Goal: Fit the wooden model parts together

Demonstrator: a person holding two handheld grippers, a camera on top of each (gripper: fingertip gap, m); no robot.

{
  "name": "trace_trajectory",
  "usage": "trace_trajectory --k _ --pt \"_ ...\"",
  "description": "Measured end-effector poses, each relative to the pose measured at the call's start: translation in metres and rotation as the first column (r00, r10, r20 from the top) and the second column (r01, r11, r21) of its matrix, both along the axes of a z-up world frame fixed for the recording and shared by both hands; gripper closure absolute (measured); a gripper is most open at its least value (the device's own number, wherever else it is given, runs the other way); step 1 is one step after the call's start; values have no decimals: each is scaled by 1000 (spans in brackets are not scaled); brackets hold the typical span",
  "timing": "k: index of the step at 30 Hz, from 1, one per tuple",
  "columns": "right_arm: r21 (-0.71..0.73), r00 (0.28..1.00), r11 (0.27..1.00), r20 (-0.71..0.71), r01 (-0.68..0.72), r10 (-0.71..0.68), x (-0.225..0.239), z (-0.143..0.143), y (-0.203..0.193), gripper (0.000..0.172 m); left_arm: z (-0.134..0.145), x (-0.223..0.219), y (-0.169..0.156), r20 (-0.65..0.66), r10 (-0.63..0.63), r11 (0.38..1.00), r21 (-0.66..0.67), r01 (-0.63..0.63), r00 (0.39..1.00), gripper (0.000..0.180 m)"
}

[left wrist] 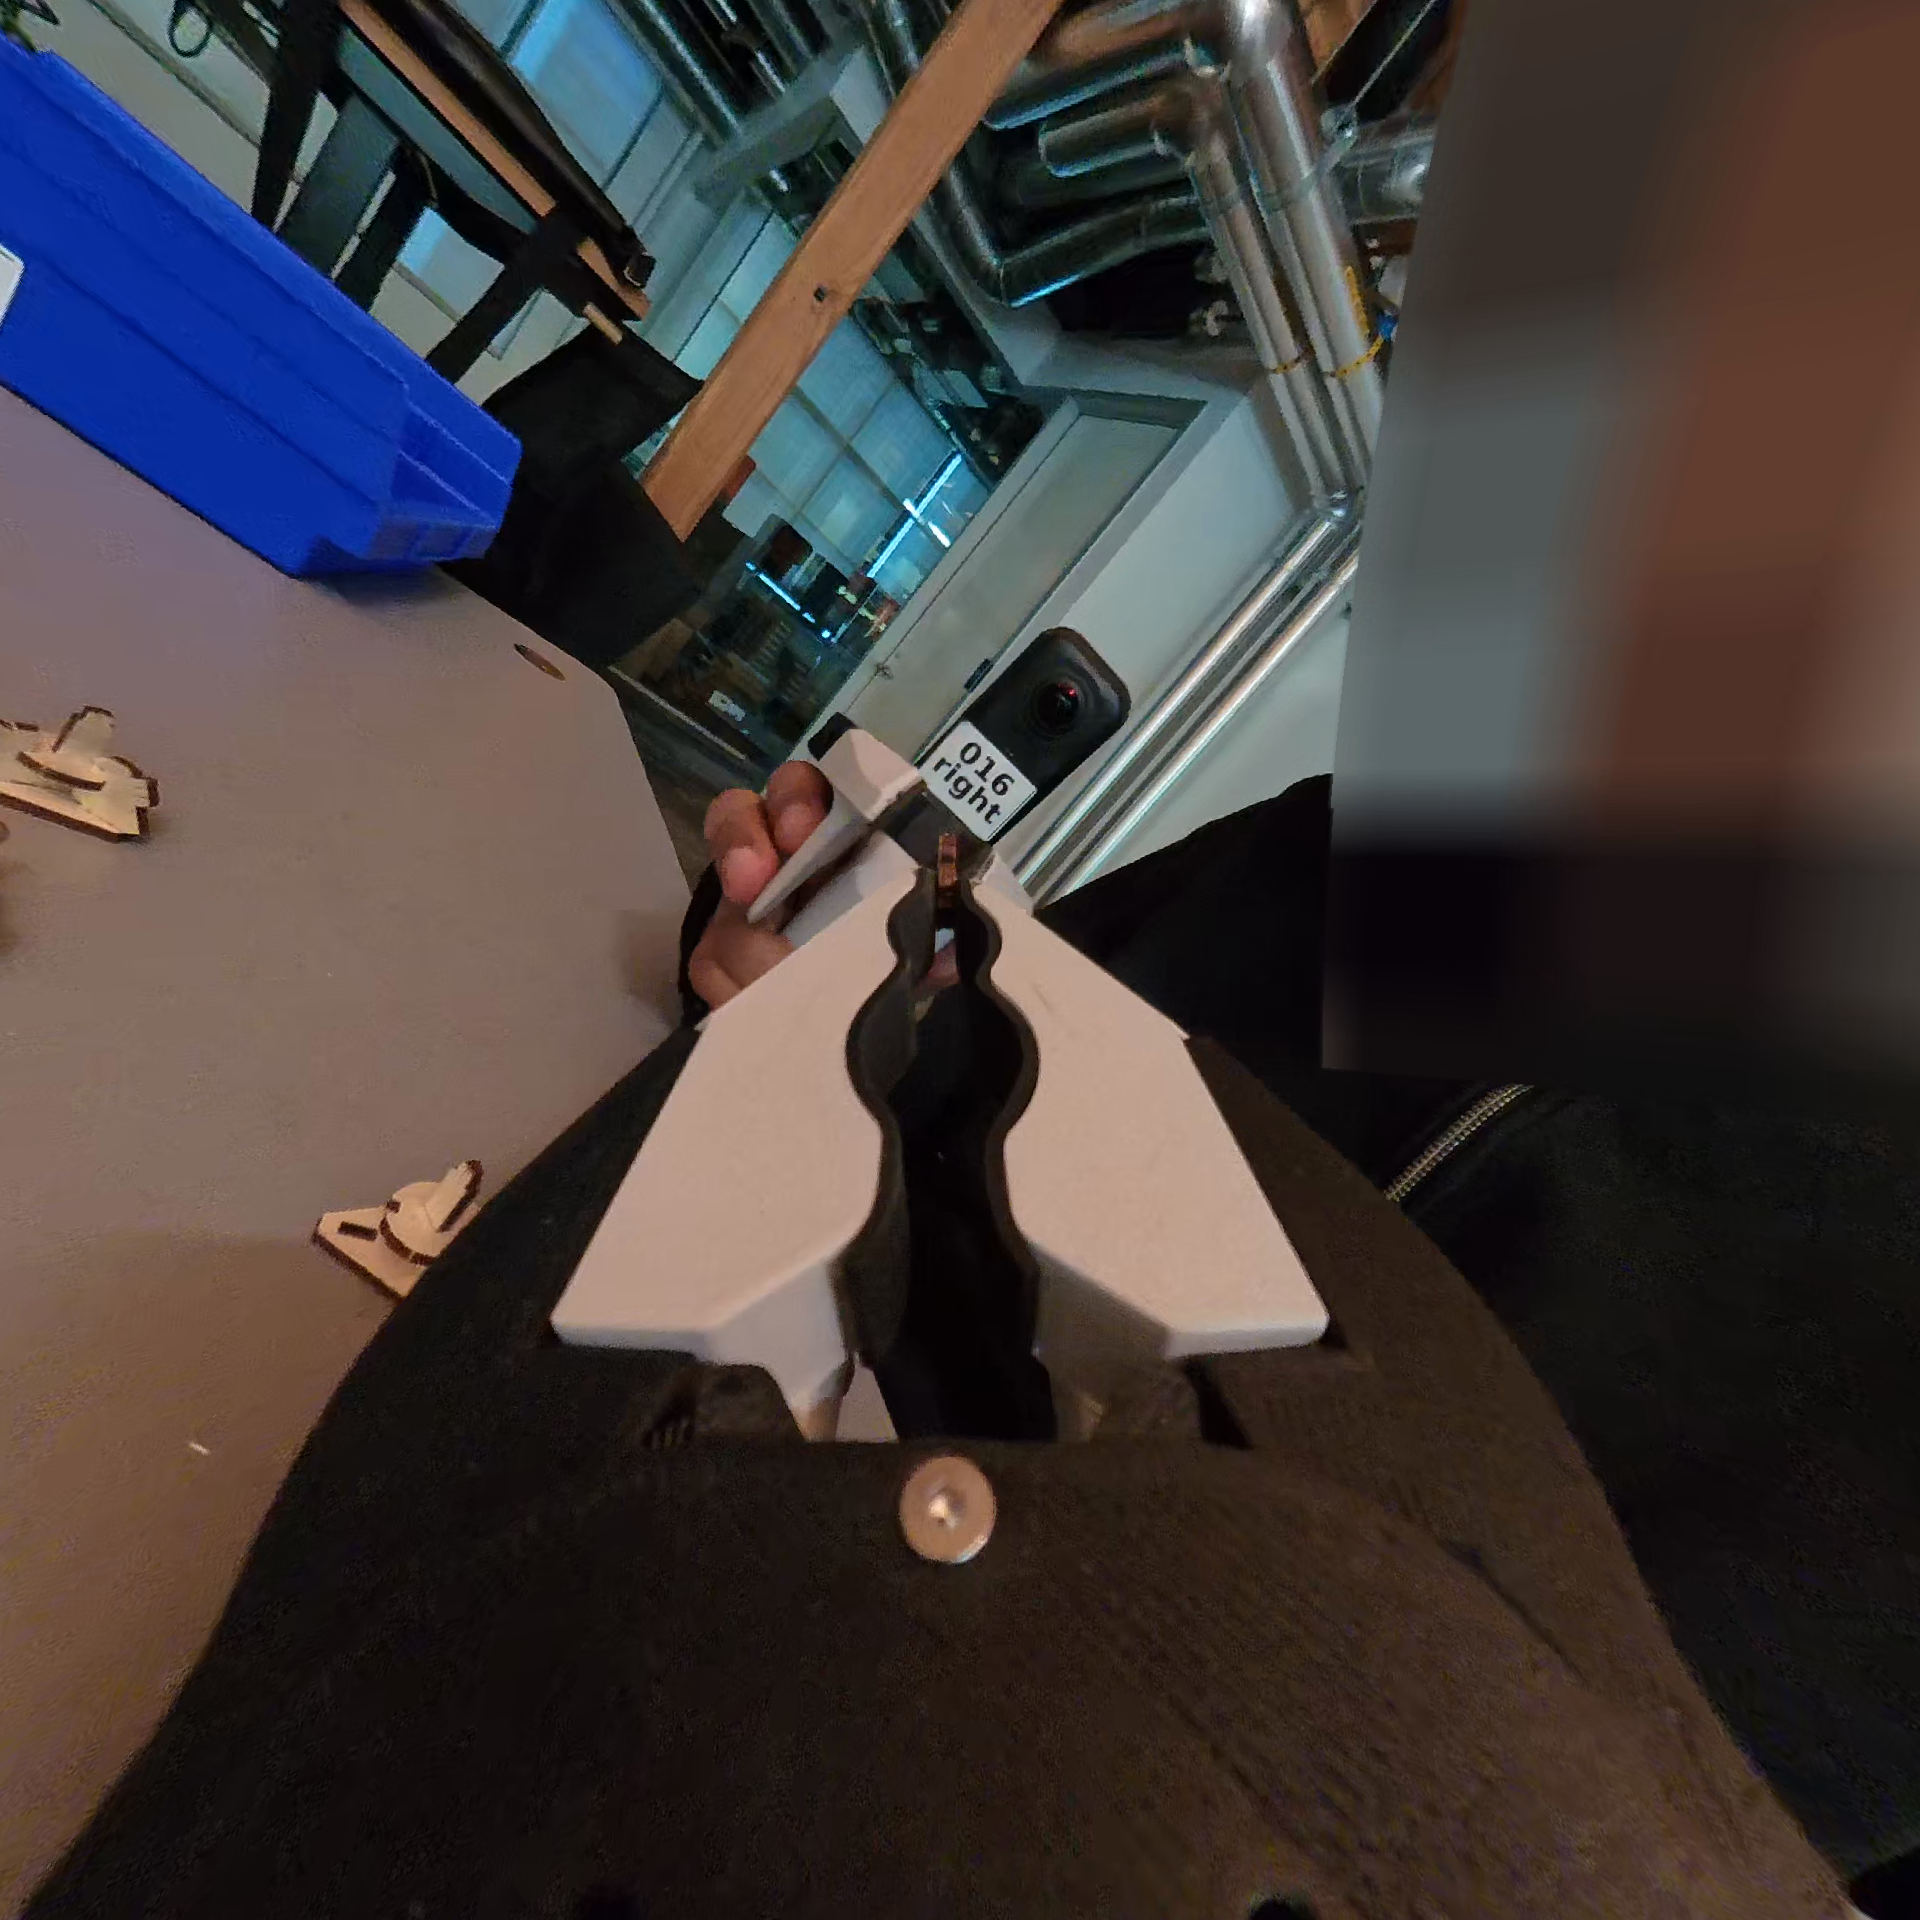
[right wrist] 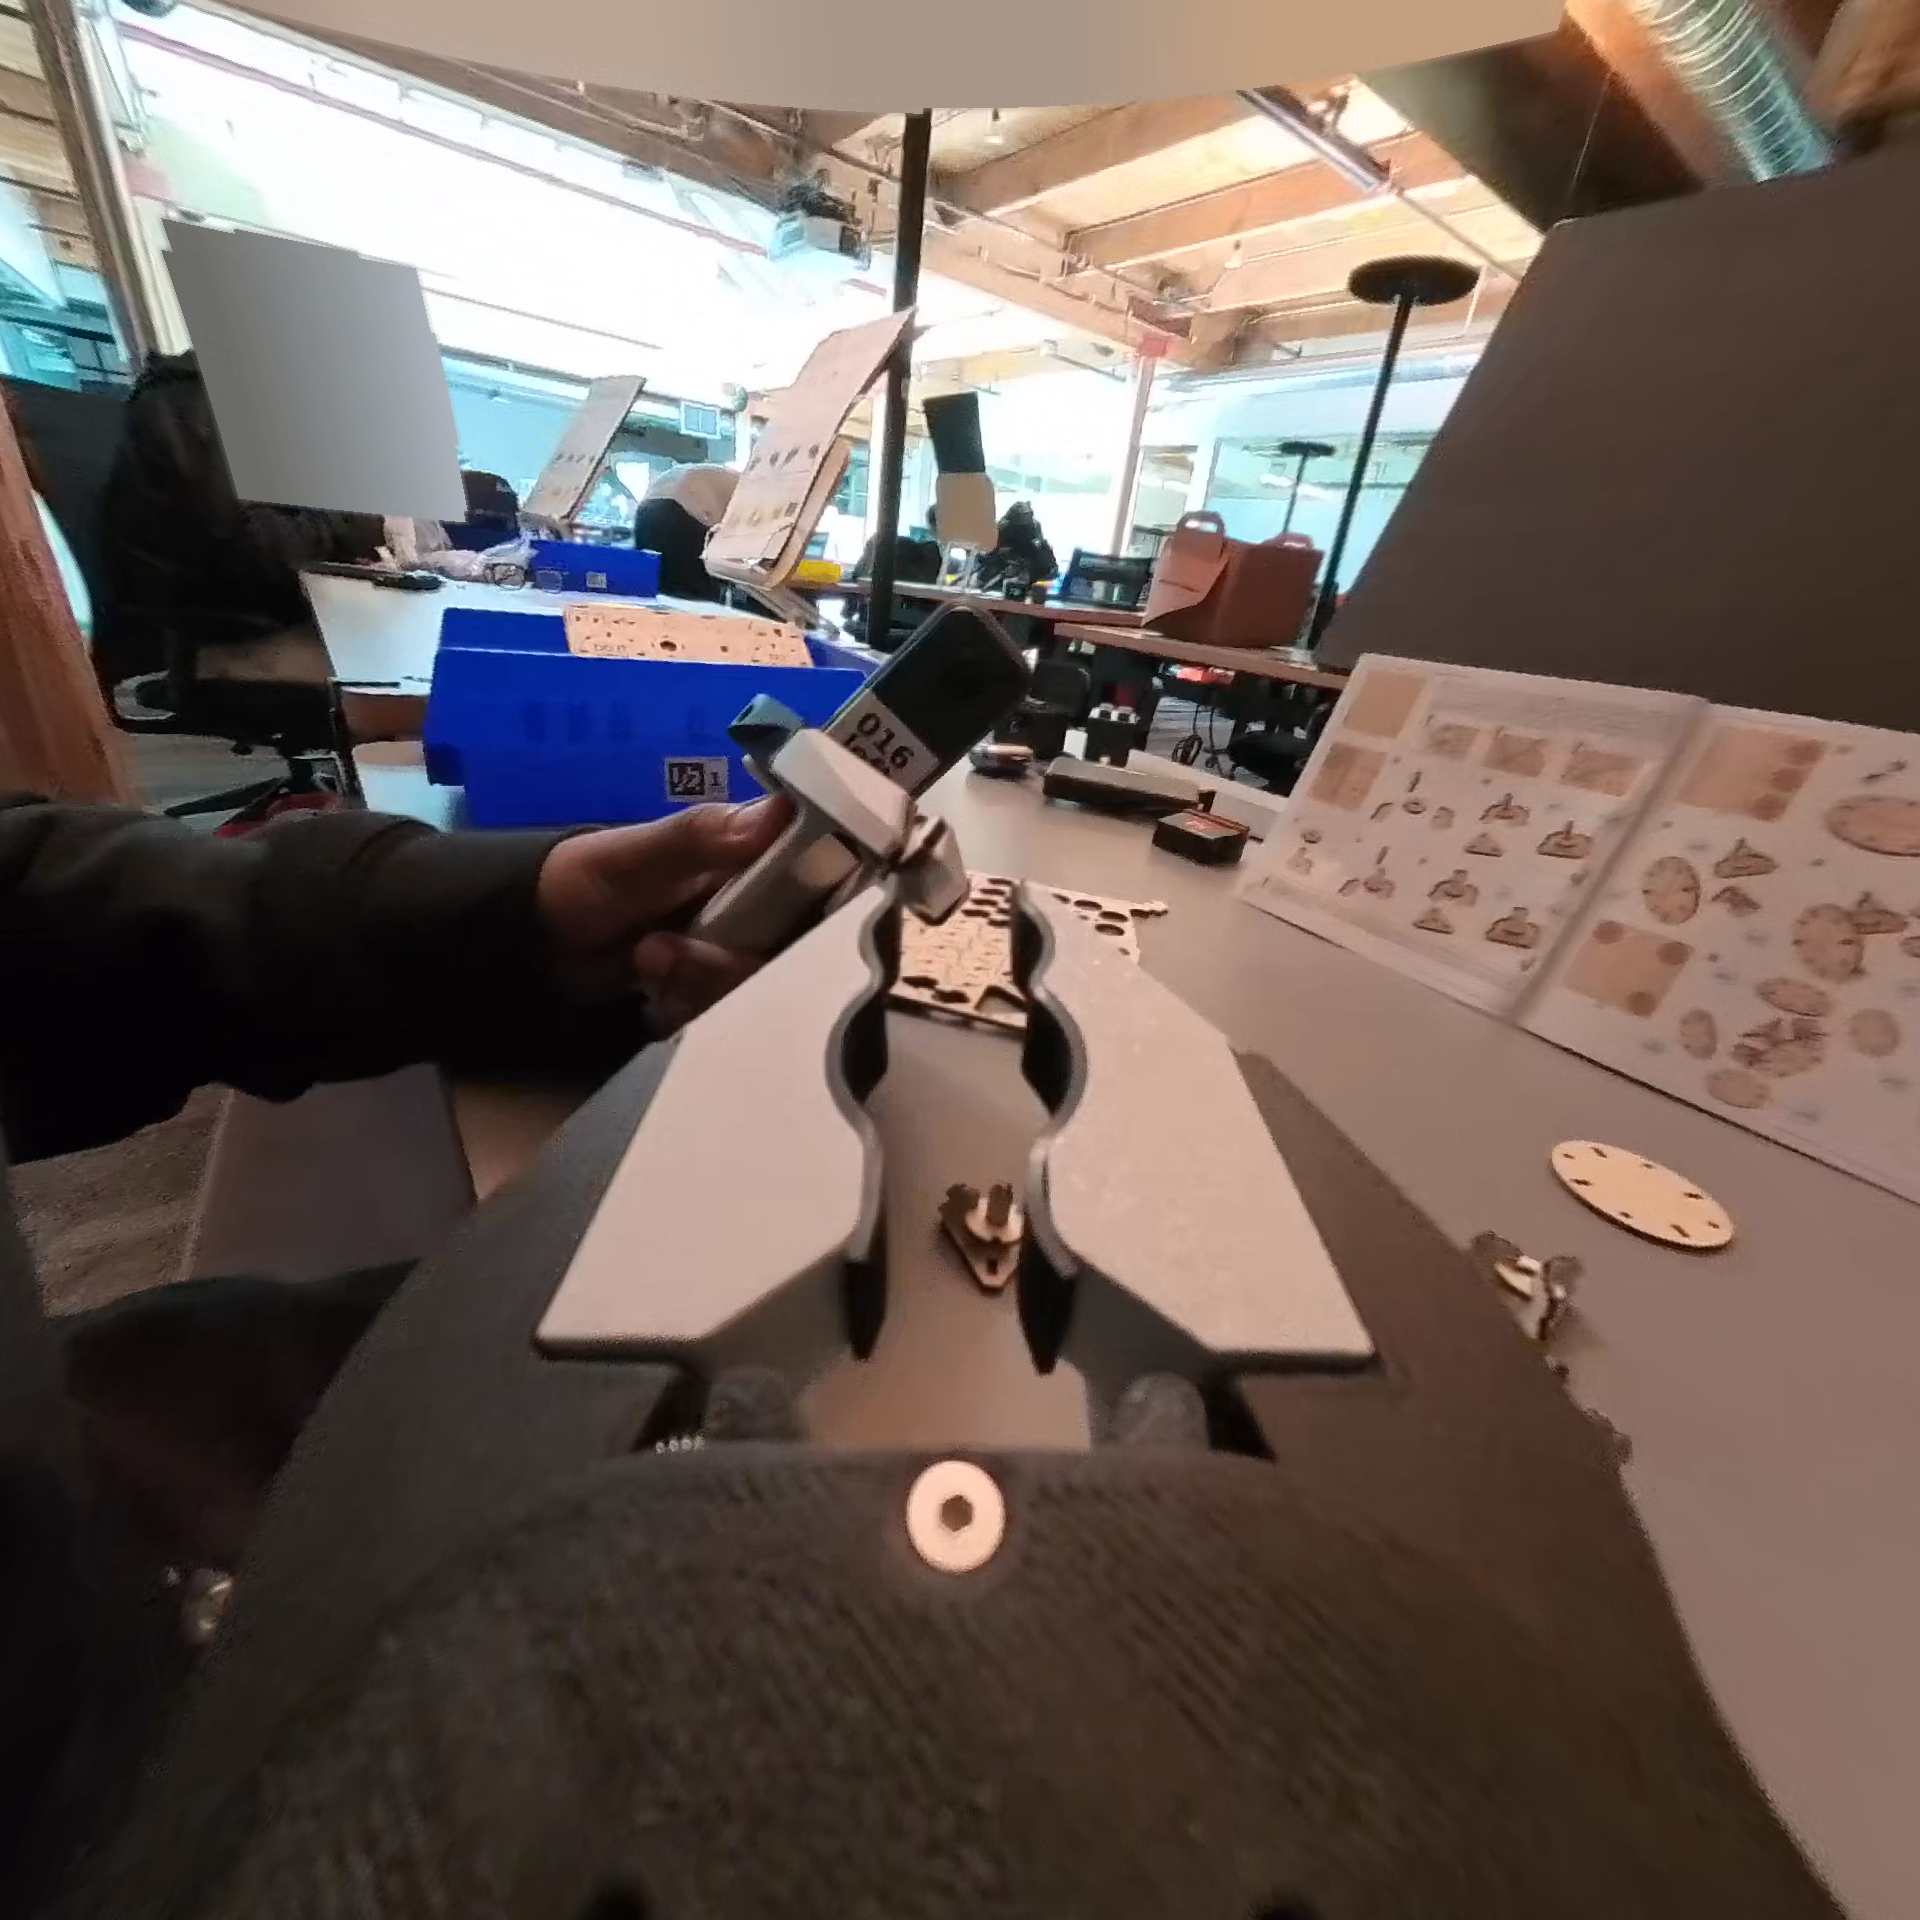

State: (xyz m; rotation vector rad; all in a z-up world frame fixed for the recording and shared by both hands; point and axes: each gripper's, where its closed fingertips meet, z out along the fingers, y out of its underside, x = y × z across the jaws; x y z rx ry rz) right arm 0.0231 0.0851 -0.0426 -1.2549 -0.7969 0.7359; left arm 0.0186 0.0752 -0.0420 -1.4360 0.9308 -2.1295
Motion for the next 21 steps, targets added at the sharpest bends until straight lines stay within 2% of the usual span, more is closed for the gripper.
trace_trajectory --k 2,5,11,21 --pt "-16 1000 1000 -23 -16 15 -1 2 -2 155 -2 2 -2 -19 3 1000 30 -3 1000 179" --pt "-117 991 986 -75 -115 107 -5 2 -8 158 -4 5 -6 -40 11 997 78 -8 999 179" --pt "-302 953 912 -205 -279 223 -9 1 -11 165 -5 8 -13 -63 32 983 183 -20 997 179" --pt "-339 923 873 -280 -351 262 -7 3 -12 172 -5 10 -13 -58 64 969 241 -48 996 179"
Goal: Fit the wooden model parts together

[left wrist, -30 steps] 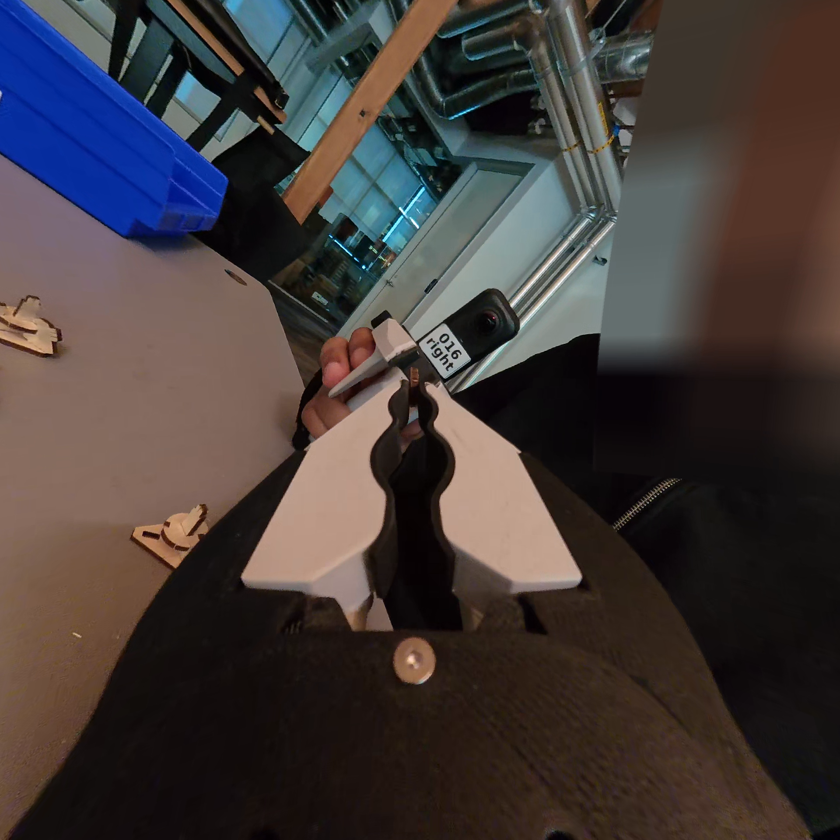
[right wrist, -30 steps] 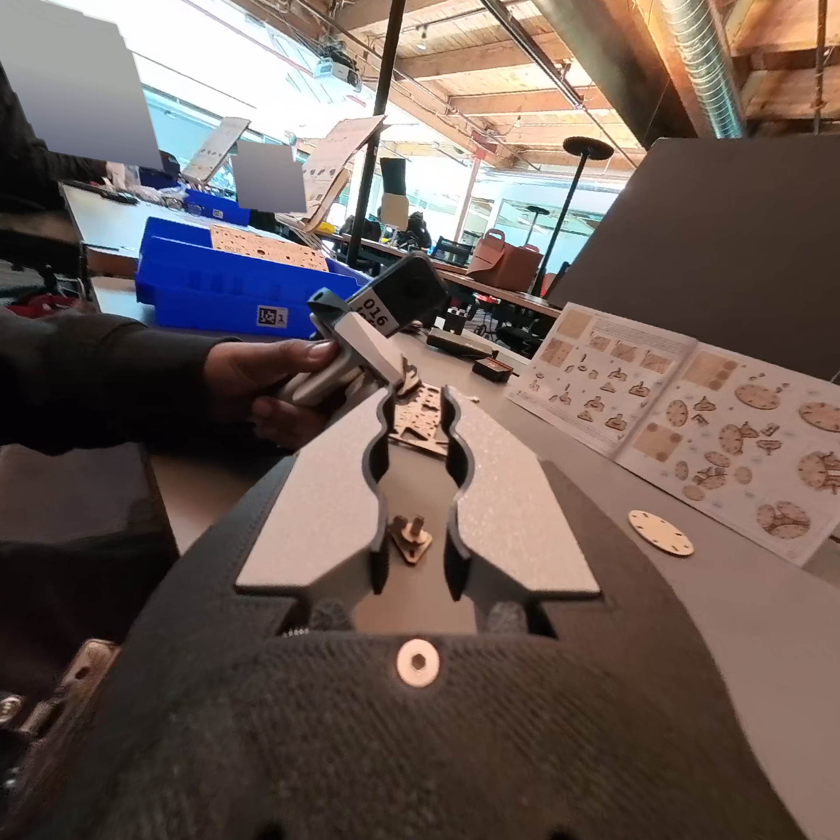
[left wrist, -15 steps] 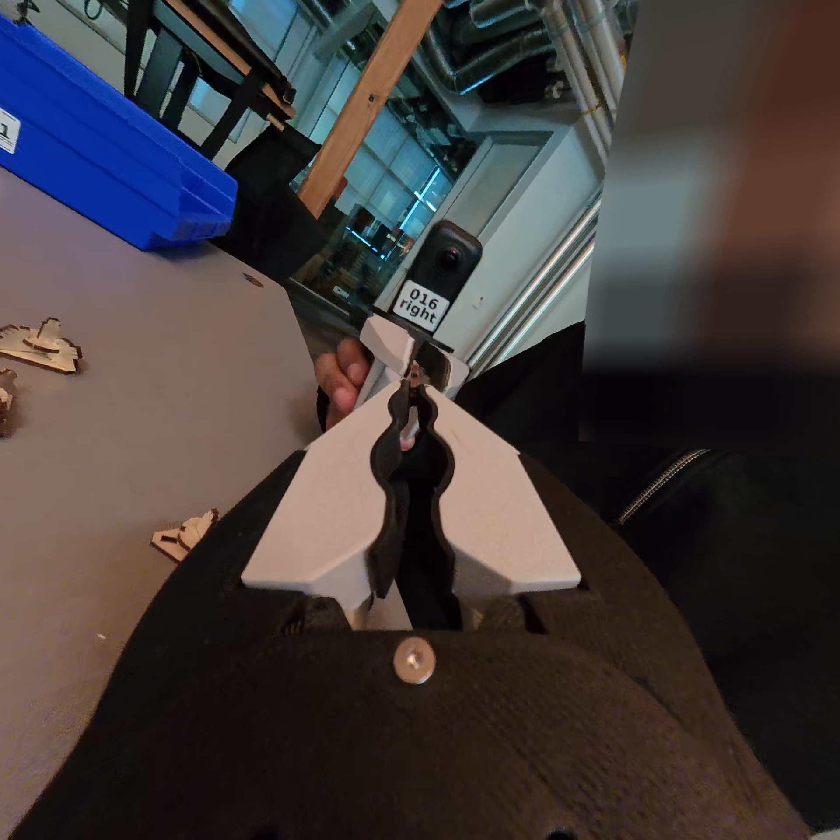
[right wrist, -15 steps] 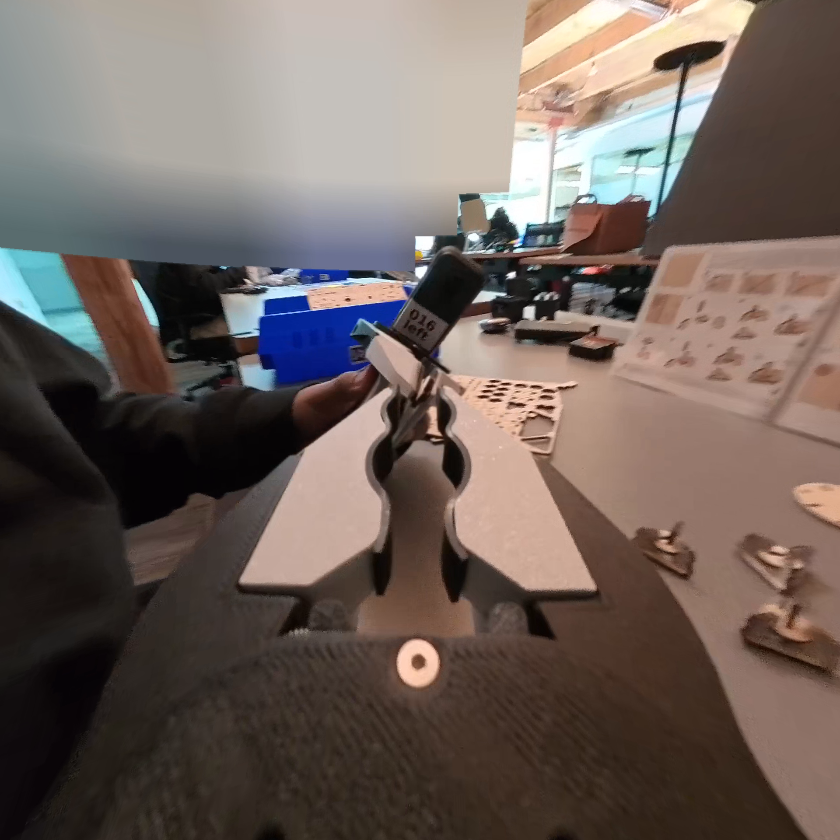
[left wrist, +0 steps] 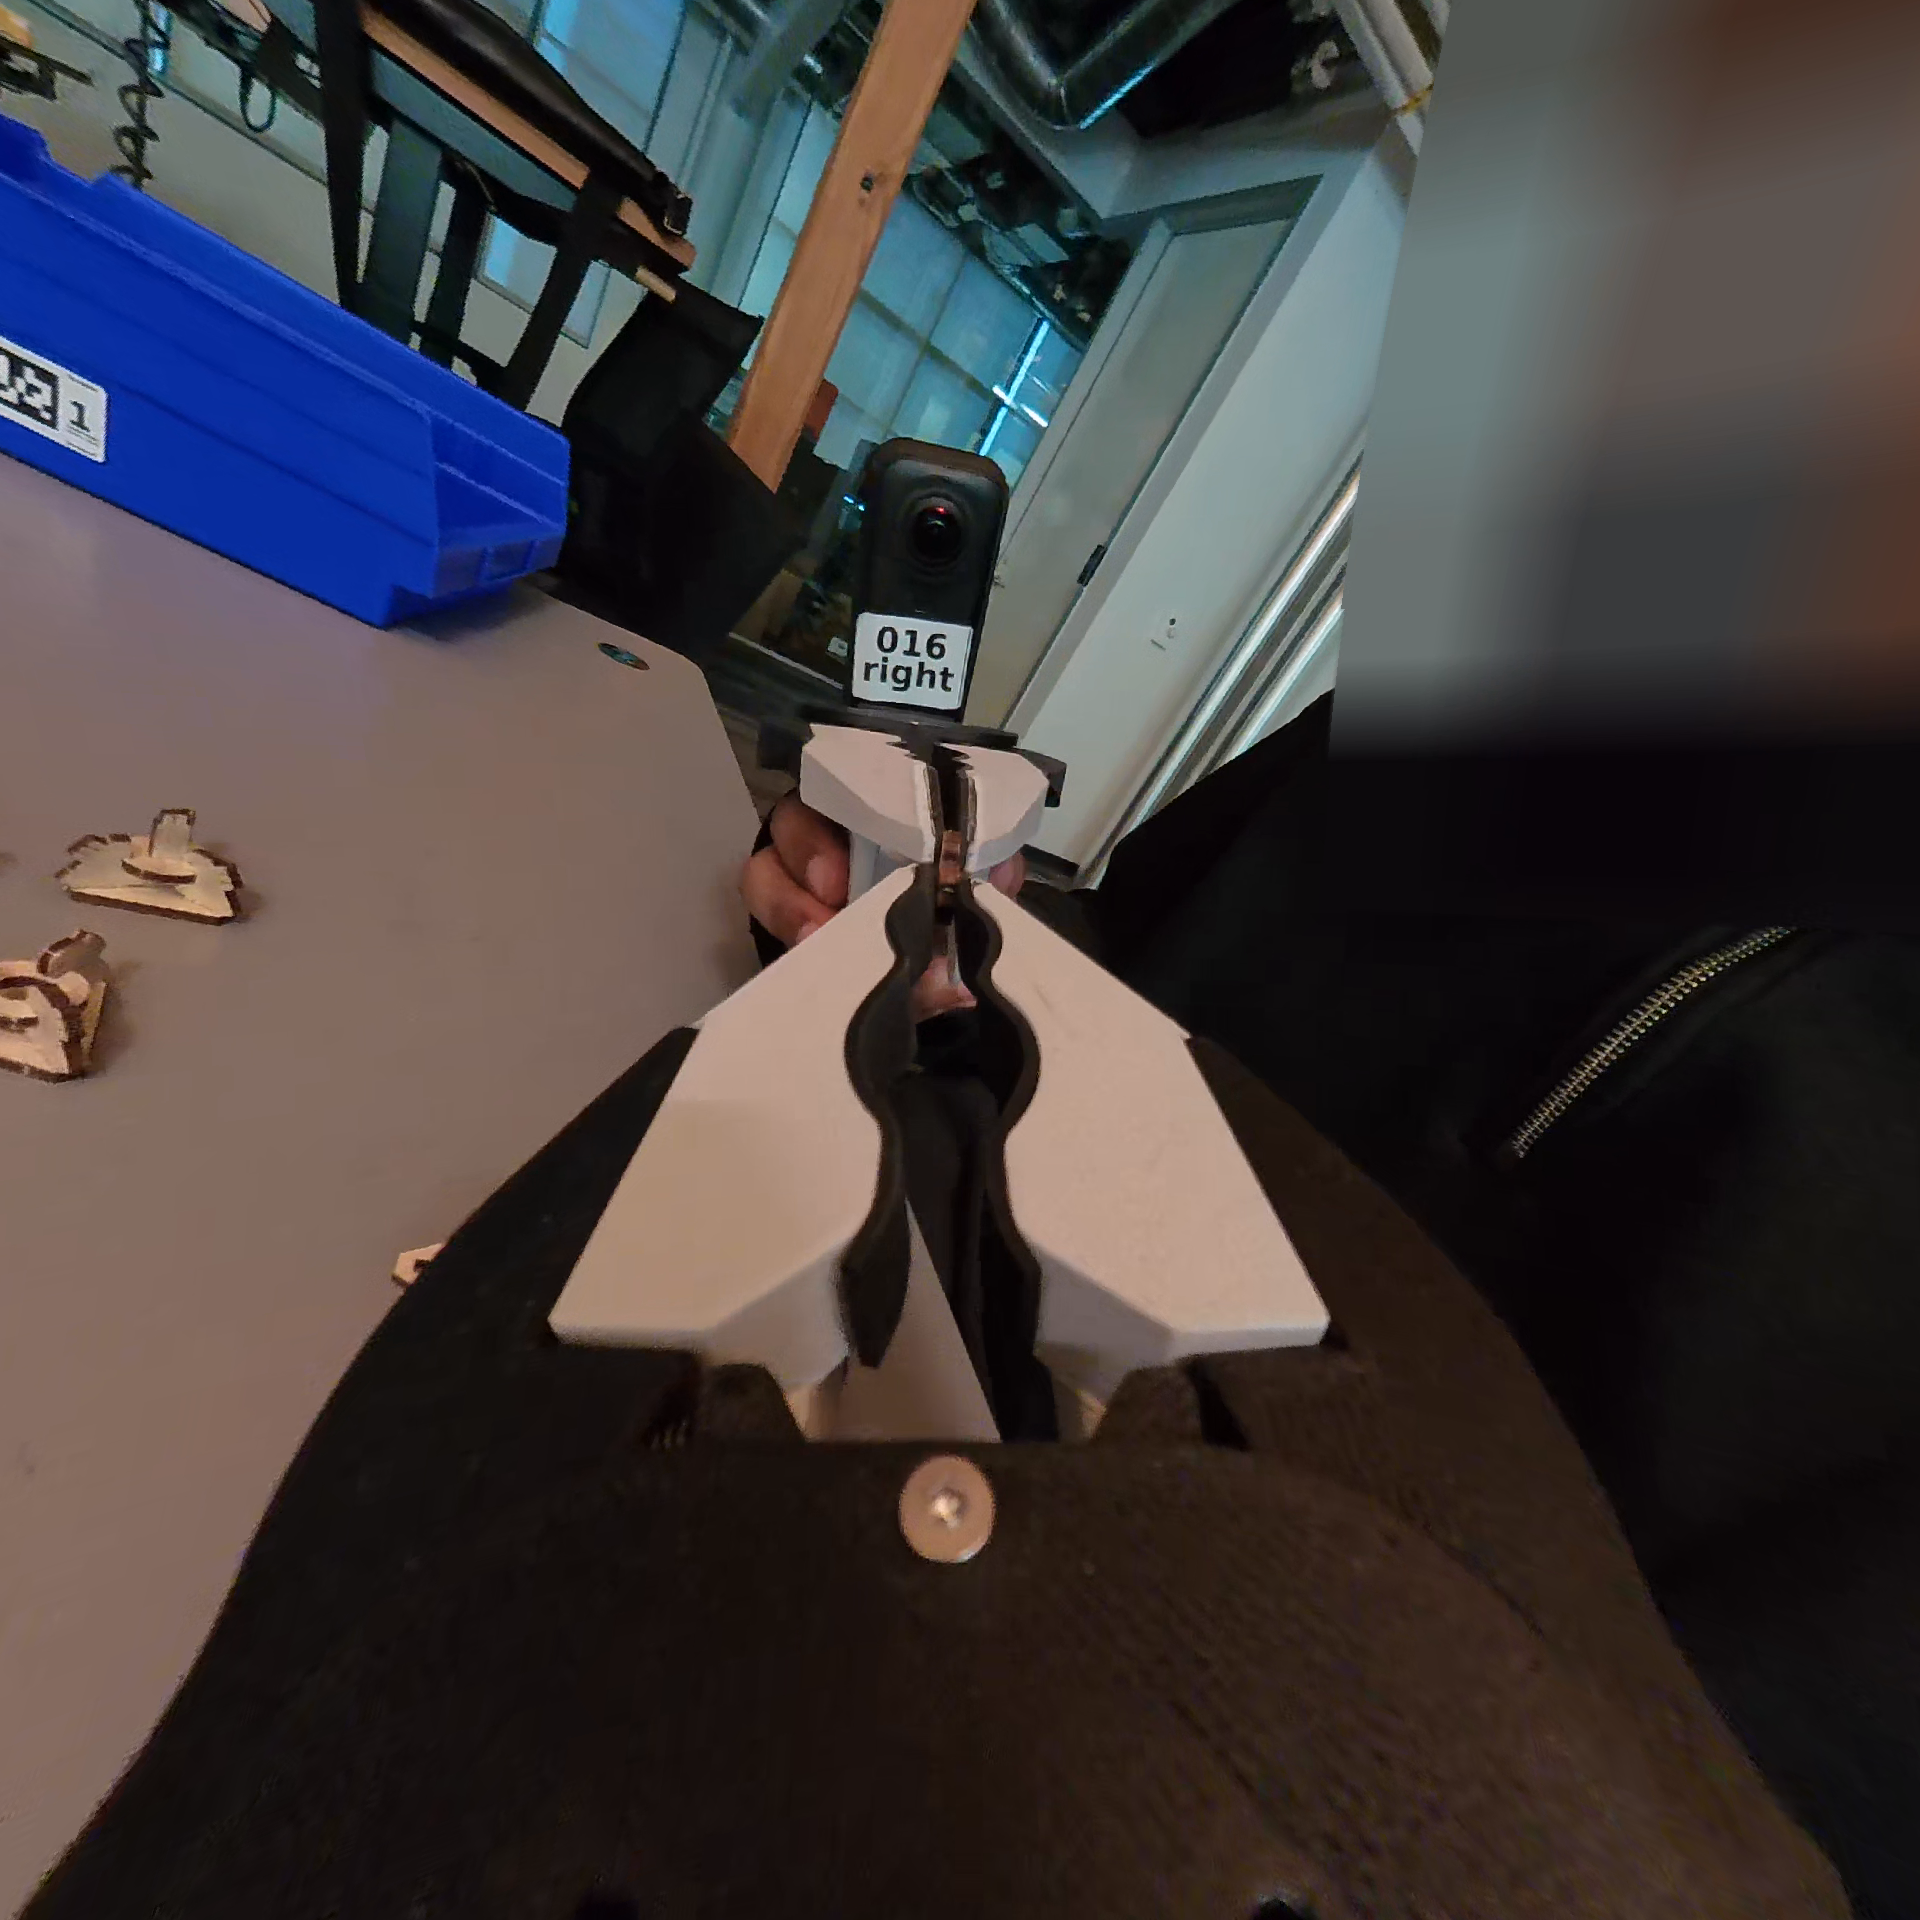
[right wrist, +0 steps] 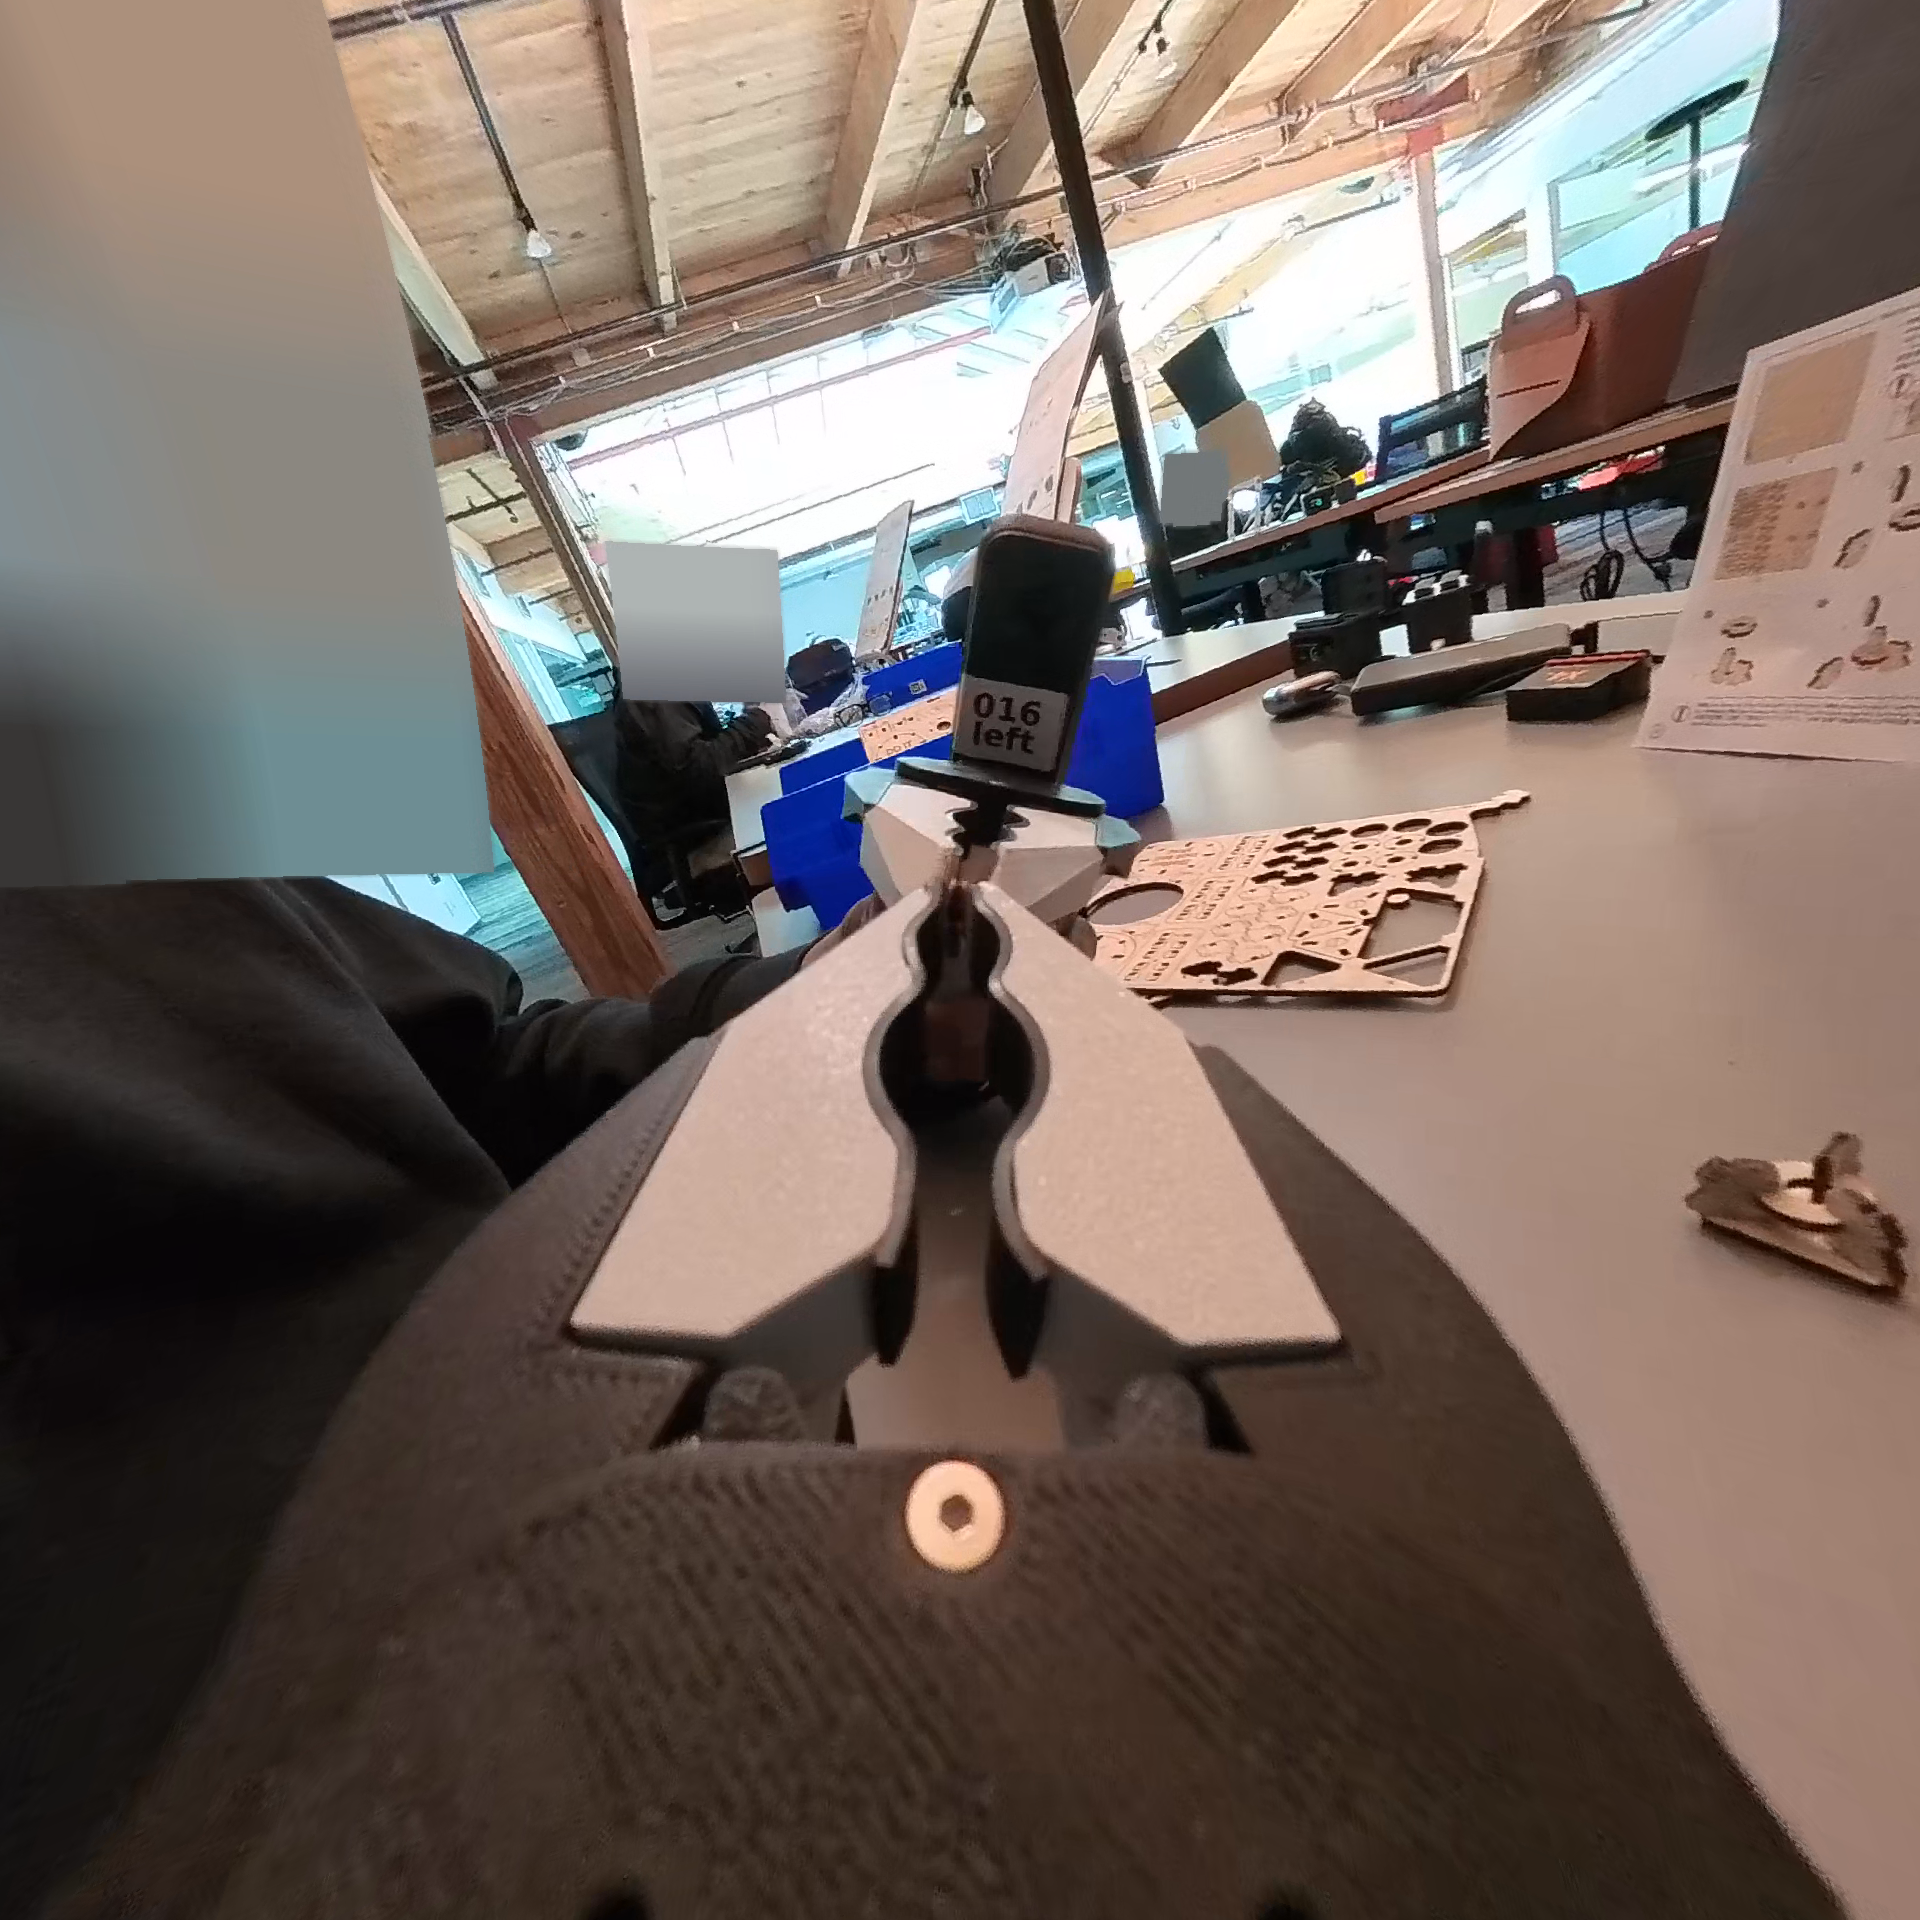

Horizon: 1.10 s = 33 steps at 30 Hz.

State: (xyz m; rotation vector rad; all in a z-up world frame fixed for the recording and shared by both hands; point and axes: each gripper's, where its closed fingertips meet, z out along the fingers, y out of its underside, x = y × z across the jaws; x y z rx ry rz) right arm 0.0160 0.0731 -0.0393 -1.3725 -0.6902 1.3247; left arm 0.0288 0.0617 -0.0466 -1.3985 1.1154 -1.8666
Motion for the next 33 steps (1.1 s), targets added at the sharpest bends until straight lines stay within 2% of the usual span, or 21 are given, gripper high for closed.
trace_trajectory --k 2,4,5,8,9,11,13,17,19,21,24,28,33 --pt "14 1000 1000 4 15 -15 1 0 1 172 -5 0 5 -36 40 999 33 -39 999 177" --pt "36 997 996 14 79 -79 9 1 9 172 -11 -3 16 -94 138 986 112 -128 986 149" --pt "38 992 992 31 119 -120 16 -1 16 172 -17 -5 24 -131 209 967 176 -184 969 141" --pt "77 954 976 205 206 -218 30 -18 31 171 -50 -11 46 -311 406 876 401 -269 859 140" --pt "106 921 969 301 224 -246 31 -30 35 171 -63 -12 51 -373 451 850 458 -262 811 141" --pt "177 835 959 472 224 -282 29 -51 37 171 -86 -9 51 -476 472 838 505 -209 742 141" --pt "261 766 944 559 201 -318 24 -62 35 171 -102 -5 48 -555 471 836 528 -148 686 141" --pt "419 571 901 715 111 -403 20 -92 35 171 -116 -6 52 -591 535 789 605 -107 604 143" --pt "487 499 871 741 64 -450 18 -101 36 171 -118 -5 52 -599 538 784 614 -92 593 147" --pt "527 449 849 755 18 -478 16 -108 37 171 -117 -6 52 -593 542 782 615 -100 596 158" --pt "558 405 829 765 -28 -501 13 -114 37 171 -118 -5 51 -601 529 792 602 -96 599 163" --pt "549 421 835 766 -35 -486 9 -114 38 171 -118 -5 50 -601 521 797 597 -93 606 164" --pt "461 479 887 780 -6 -402 8 -111 38 171 -114 -5 51 -586 523 796 595 -110 618 164"
